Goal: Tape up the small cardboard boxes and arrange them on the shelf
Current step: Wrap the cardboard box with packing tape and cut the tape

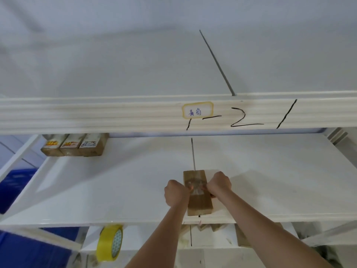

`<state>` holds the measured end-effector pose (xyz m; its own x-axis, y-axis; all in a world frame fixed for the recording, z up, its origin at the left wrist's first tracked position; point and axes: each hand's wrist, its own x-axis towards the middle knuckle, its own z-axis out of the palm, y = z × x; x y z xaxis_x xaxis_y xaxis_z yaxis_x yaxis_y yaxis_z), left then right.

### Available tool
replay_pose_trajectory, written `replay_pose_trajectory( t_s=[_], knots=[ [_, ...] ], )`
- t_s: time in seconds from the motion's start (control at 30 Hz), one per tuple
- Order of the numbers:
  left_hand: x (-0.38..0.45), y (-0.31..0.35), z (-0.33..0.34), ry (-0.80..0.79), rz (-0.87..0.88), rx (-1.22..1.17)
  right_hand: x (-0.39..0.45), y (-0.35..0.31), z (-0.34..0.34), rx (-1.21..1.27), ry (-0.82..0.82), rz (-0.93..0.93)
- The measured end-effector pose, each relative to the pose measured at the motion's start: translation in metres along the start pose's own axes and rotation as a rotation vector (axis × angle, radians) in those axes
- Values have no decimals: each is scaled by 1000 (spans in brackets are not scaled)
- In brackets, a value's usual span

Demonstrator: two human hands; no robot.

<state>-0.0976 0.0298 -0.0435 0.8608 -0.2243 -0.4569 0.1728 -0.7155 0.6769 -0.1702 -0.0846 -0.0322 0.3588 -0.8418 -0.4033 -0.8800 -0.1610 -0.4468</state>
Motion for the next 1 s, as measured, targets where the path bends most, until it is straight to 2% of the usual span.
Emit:
replay_pose_trajectory(
  t_s=[0.17, 0.4, 0.53, 0.73, 0.9, 1.0],
  knots=[
    [6, -10, -7, -67, -128, -139, -8, 0, -10, 39, -126, -18],
    [4, -1, -2, -104, -2, 62, -5, 1, -5, 14, -106, -13],
    [5, -4, 1, -84, -26, 77, -6, 6, 4, -48, 35, 24],
    [13, 5, -3, -101, -3, 108, -3, -4, -7, 3, -101, -43],
    [14, 5, 1, -44, 44, 176, 4, -7, -3, -46, -44, 7],
    [20, 7, -4, -128, -37, 134, 5, -12, -3, -66, -88, -4]
  ],
)
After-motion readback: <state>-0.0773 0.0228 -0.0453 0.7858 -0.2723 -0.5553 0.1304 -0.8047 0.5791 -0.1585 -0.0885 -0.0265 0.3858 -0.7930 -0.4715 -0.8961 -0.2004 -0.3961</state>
